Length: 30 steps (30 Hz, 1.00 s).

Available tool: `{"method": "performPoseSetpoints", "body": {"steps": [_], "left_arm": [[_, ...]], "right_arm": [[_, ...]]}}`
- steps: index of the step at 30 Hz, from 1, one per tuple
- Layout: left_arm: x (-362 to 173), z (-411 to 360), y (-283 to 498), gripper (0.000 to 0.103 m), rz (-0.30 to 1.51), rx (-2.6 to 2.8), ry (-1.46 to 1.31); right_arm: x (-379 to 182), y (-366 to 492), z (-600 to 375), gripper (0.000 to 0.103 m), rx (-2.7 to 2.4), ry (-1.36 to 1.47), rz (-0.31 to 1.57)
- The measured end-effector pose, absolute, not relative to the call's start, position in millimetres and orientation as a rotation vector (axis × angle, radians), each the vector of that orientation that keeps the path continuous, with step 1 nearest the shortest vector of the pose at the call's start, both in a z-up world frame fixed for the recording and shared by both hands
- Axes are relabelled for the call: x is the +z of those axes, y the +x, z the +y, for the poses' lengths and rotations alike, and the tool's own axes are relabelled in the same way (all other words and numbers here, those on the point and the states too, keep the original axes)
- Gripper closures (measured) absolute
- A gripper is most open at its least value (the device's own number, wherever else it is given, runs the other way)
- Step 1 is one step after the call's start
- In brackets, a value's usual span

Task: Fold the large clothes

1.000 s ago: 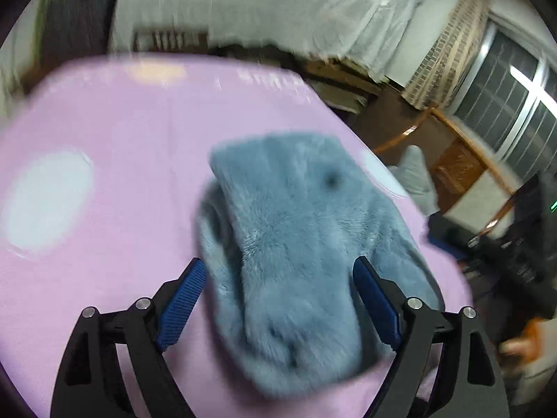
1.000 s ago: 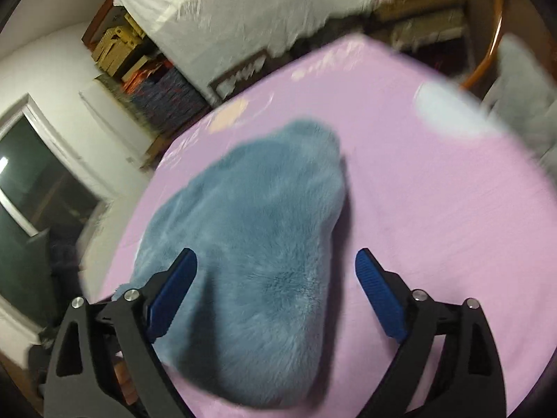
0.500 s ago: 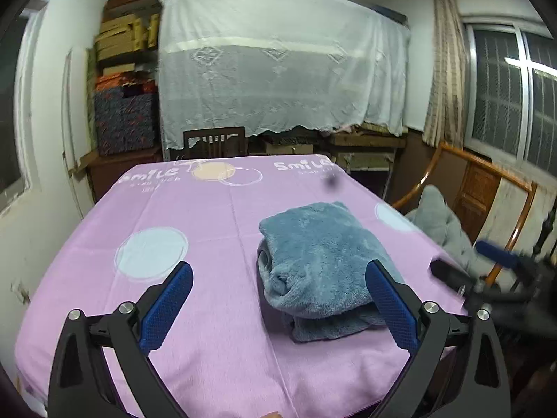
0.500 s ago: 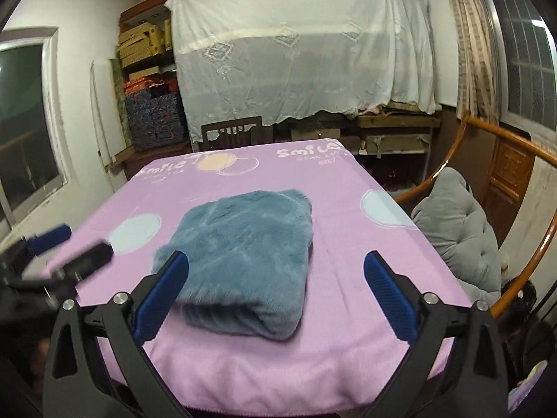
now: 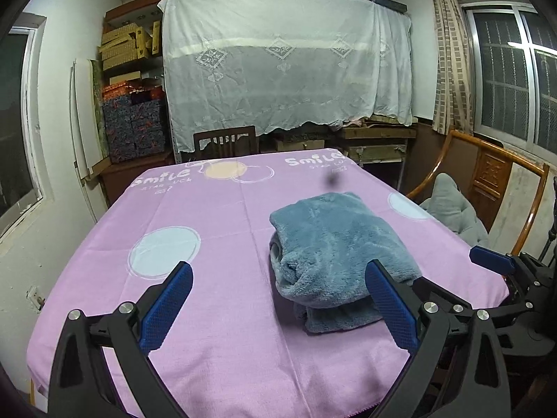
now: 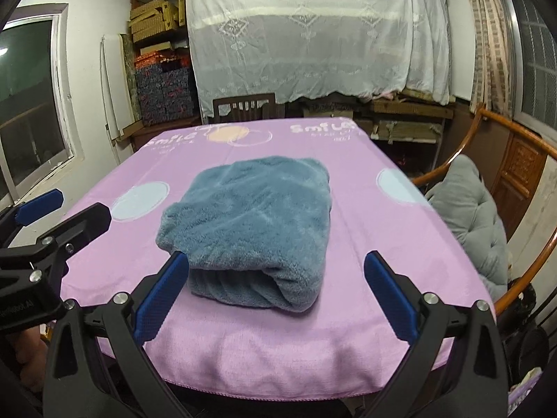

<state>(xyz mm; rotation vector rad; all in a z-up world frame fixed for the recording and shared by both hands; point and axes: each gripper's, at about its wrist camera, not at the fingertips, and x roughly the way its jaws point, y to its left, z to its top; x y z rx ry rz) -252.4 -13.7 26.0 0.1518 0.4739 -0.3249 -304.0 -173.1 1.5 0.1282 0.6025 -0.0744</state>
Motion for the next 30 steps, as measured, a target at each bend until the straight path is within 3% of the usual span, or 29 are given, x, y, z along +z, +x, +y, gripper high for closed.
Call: {"method": "performPoseSetpoints", "body": {"steps": [30], "left_arm": [[21.0,-14.1,-250.9,0.004,0.462,-0.298,0.164]], "right_arm": [[0.2,-302.5,-170.8,0.005,-0.055,0.124,0.619]]}}
